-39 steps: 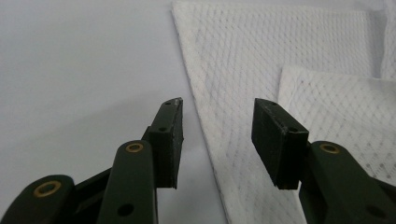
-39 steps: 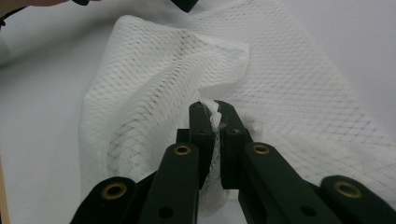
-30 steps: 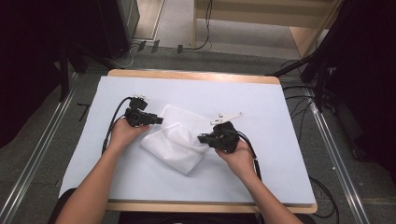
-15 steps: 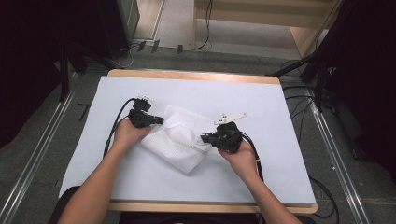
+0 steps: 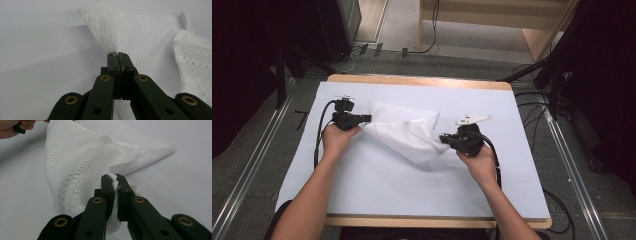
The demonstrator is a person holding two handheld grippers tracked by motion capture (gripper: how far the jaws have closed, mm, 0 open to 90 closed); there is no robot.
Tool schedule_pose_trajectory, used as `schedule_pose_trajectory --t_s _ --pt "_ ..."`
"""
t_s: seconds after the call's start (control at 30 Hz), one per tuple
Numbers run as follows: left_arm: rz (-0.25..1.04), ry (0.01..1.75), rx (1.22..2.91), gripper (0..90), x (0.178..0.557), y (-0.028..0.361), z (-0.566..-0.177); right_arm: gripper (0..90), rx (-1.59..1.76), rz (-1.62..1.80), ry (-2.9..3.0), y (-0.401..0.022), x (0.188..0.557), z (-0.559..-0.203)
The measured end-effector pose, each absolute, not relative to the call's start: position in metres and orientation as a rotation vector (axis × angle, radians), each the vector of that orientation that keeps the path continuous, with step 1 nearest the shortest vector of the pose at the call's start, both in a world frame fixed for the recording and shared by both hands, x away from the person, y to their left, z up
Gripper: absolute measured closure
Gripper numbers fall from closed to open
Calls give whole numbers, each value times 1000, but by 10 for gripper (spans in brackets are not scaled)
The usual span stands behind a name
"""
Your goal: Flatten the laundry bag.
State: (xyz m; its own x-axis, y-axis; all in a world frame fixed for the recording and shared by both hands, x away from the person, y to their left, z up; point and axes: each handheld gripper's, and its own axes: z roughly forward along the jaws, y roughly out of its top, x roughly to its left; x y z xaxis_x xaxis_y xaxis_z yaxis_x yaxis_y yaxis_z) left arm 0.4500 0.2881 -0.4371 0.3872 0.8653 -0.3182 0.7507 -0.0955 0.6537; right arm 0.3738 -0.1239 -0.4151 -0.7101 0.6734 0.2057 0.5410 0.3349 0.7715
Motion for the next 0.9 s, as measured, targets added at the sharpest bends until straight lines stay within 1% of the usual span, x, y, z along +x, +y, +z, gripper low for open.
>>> schedule_pose_trajectory --t_s 0.07,0.2,0.23,0.4,0.43,0.47,0.5,0.57,0.6,0.7,0.77,0.83,0.87,0.9 --pt "182 1413 1843 900 449 293 -437 887 1135 1320 2421 -128 378 -415" --pt "162 1435 1857 900 449 296 -443 886 1165 1332 2409 -131 381 -415" --pt "129 1445 1875 900 450 297 -447 886 1167 1335 2415 -131 379 -415" --pt "104 1441 1896 891 448 298 -451 885 1136 1343 2438 -127 370 -414" --pt "101 1437 1903 882 448 299 -450 884 1124 1342 2449 -124 366 -415" --pt "103 1440 1908 821 447 299 -449 883 1111 1337 2473 -121 361 -417" --pt "101 1437 1911 821 447 299 -449 883 1111 1337 2473 -121 361 -417" --pt "103 1429 1925 787 445 300 -448 880 1102 1332 2493 -118 356 -419" --pt "98 1423 1917 742 442 302 -445 877 1099 1317 2517 -115 351 -422" --pt "98 1417 1906 709 440 305 -442 872 1097 1314 2537 -113 348 -424" --pt "100 1393 1901 709 437 306 -435 854 1098 1305 2554 -113 342 -427" --pt "103 1381 1904 709 436 306 -434 796 1108 1304 2582 -113 339 -429" --pt "104 1378 1897 709 435 306 -432 796 1108 1304 2582 -113 339 -429" --pt "107 1367 1903 706 435 304 -431 765 1114 1297 2608 -114 337 -431"
